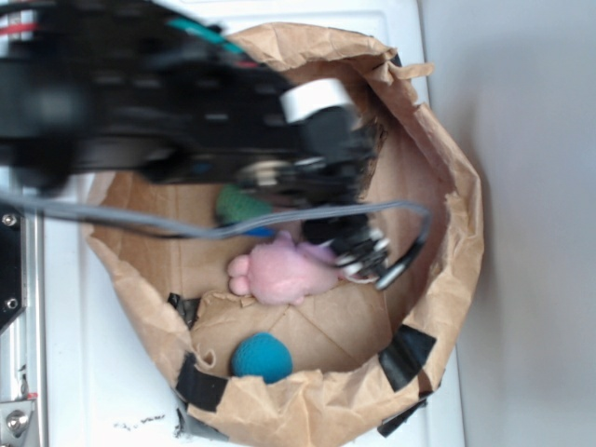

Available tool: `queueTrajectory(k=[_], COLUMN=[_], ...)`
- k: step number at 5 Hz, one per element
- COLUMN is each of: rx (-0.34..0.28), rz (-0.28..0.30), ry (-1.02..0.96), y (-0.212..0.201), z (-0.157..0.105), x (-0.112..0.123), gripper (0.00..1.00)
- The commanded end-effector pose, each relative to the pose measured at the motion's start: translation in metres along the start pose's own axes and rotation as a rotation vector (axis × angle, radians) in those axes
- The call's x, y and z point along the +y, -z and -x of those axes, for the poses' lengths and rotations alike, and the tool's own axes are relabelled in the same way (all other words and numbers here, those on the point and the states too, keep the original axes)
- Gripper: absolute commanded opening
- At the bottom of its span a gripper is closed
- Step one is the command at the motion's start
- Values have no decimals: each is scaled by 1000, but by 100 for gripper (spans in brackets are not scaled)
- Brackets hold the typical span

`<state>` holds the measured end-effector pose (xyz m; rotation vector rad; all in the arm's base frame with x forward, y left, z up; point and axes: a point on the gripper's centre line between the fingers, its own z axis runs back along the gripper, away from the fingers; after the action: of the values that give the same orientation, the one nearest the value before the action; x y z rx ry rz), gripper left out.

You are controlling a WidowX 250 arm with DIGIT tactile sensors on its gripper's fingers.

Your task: Grab the wood chip.

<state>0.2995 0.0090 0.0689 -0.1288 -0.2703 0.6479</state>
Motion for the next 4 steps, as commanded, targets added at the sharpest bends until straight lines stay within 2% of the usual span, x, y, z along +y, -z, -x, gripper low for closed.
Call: queueTrajectory(k=[1, 2, 4], rx=[-61, -70, -86], rz=[-13, -2, -7], ry=[-38, -57, -185], y=[-4, -15, -3], z=[-16, -9, -26], x=[1, 5, 5], gripper=[100, 100, 100])
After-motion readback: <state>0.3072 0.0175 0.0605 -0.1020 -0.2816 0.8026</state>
